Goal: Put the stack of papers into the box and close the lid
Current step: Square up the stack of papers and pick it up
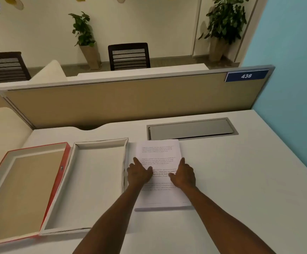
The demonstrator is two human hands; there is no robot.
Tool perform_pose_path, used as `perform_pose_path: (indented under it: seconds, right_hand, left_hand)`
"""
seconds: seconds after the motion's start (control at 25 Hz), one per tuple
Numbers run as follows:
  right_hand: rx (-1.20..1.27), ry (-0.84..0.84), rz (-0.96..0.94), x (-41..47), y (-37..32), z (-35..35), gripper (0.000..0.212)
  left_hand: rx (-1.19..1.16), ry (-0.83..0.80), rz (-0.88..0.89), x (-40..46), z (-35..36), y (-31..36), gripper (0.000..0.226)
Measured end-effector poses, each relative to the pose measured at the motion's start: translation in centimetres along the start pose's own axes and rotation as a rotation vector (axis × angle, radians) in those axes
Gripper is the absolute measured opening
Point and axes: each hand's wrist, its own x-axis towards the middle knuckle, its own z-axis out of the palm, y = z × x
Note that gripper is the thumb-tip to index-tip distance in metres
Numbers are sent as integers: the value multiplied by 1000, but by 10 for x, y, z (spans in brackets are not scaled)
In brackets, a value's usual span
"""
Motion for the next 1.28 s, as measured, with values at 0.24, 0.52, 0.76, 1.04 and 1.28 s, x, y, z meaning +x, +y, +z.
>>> perform_pose_path:
  seconds: [0.24, 0.52, 0.76, 1.04, 1.28]
  right_hand:
    - [-51, 11, 7, 0, -2, 2, 92]
    - [-21, 3, -2, 5, 1, 3, 96]
    - [-2, 6, 5, 4, 3, 3, 97]
    - [-2, -3, 9, 4, 3, 4, 96]
    - [43, 6, 13, 2, 7, 4, 96]
  left_hand:
    - [-370, 48, -185, 7, -3, 9, 97]
    - [-670, -12, -318, 14, -20, 10, 52]
    - [-570, -94, -319, 24, -19, 18, 60]
    - [-614, -58, -267, 28, -21, 22, 64]
    - [-776, -140, -236, 37, -26, 13, 41]
